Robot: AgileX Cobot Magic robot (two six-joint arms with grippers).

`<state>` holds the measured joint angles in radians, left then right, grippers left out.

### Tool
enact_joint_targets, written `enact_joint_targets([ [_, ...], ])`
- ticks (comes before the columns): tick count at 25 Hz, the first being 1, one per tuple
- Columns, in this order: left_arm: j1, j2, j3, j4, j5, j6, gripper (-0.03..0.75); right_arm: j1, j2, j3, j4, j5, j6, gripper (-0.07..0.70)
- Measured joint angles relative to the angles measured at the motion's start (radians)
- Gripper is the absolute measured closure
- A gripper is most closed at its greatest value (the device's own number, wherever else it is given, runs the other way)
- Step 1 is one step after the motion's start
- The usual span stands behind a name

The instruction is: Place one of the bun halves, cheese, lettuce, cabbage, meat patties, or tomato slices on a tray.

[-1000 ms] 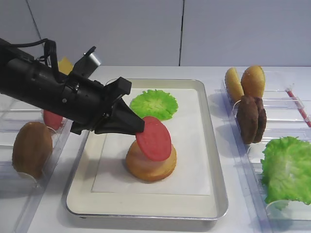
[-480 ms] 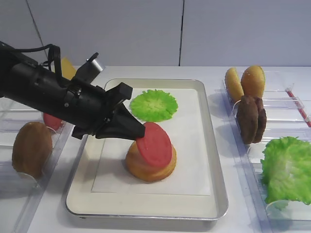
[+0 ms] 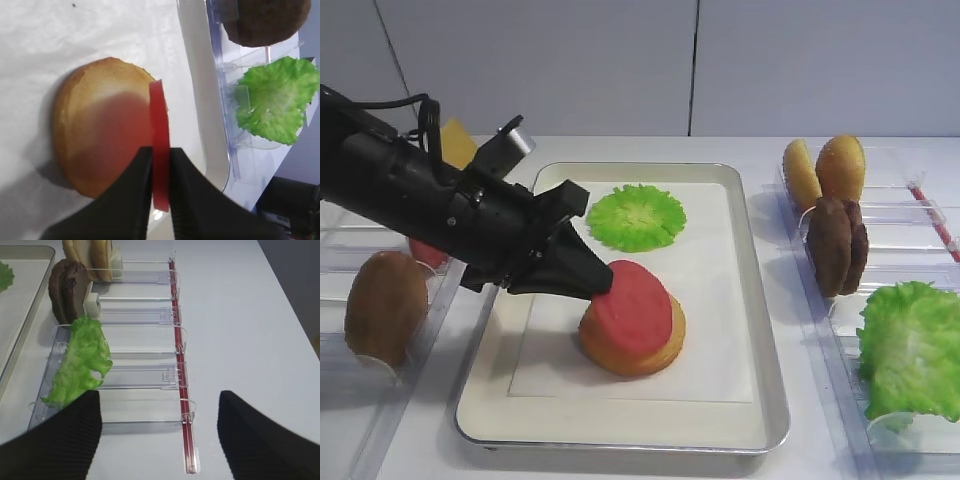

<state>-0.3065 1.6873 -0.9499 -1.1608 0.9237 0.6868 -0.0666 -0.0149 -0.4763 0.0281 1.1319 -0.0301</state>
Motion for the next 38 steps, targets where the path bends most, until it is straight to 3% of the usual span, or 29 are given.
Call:
enact_joint_targets([
  [2, 0.000, 0.000, 0.000, 0.004, 0.004, 0.000, 0.554, 0.000, 0.000, 0.000, 0.000, 0.000, 0.000, 0.104],
  [8, 0.000, 0.000, 0.000, 0.005, 0.009, 0.000, 0.194, 0.000, 0.000, 0.000, 0.000, 0.000, 0.000, 0.103],
  [10, 0.000, 0.000, -0.003, 0.016, 0.009, 0.002, 0.137, 0.000, 0.000, 0.000, 0.000, 0.000, 0.000, 0.104],
  [17, 0.001, 0.000, -0.145, 0.330, 0.030, -0.206, 0.107, 0.000, 0.000, 0.000, 0.000, 0.000, 0.000, 0.103],
  [21, 0.002, 0.000, -0.259, 0.458, 0.116, -0.289, 0.109, 0.000, 0.000, 0.000, 0.000, 0.000, 0.000, 0.104],
  [23, -0.001, -0.005, -0.314, 0.586, 0.171, -0.375, 0.111, 0.000, 0.000, 0.000, 0.000, 0.000, 0.000, 0.104],
  [29, -0.058, -0.166, -0.337, 1.131, 0.289, -0.643, 0.111, 0.000, 0.000, 0.000, 0.000, 0.000, 0.000, 0.104],
  [33, -0.064, -0.382, -0.310, 1.207, 0.287, -0.705, 0.111, 0.000, 0.000, 0.000, 0.000, 0.000, 0.000, 0.104],
  [38, -0.064, -0.728, -0.117, 1.211, 0.205, -0.723, 0.112, 0.000, 0.000, 0.000, 0.000, 0.000, 0.000, 0.104],
])
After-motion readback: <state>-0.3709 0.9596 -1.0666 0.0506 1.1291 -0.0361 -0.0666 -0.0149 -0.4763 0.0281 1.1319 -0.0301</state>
